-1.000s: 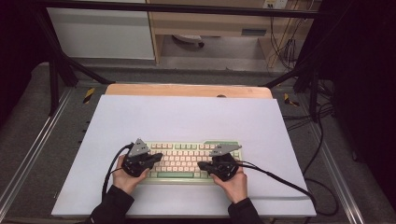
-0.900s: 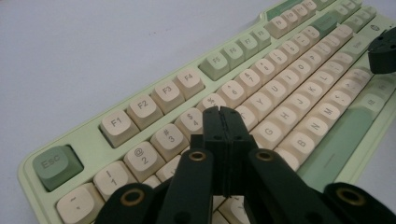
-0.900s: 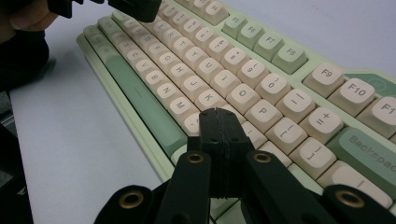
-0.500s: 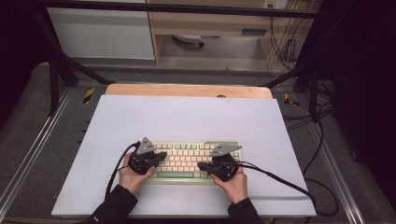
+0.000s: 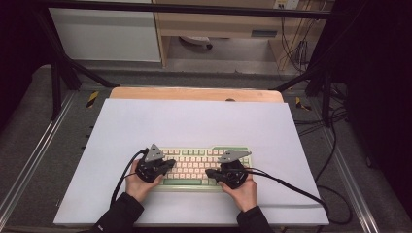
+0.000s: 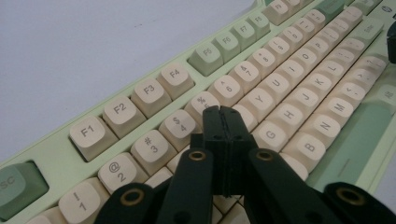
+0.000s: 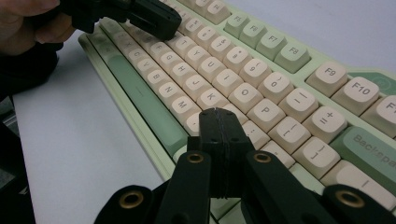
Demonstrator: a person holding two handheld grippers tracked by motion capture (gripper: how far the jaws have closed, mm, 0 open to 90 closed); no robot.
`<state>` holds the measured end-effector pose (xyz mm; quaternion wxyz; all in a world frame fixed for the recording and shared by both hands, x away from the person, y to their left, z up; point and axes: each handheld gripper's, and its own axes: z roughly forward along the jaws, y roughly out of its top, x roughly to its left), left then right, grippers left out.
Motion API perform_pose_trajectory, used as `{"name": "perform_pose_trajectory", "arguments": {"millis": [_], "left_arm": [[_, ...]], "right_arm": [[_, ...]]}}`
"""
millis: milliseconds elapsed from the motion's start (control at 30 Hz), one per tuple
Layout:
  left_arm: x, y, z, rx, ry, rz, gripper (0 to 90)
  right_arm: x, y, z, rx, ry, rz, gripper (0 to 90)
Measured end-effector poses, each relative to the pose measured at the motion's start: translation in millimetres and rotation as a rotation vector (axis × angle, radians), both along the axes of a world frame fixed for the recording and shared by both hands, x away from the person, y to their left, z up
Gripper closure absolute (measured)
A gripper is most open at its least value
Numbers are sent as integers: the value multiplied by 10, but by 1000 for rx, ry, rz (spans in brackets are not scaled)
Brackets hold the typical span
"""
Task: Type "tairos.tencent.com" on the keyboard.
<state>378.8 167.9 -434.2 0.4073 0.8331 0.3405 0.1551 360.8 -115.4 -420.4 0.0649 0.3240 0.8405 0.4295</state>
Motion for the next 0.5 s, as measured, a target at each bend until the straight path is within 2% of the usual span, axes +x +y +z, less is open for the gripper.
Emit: {"name": "perform_pose_trajectory", "arguments": {"millis": [500], "left_arm": [[-134, 139, 116, -24, -17, -10, 900]], "right_arm": [[1, 12, -15, 4, -4, -1, 900]]}}
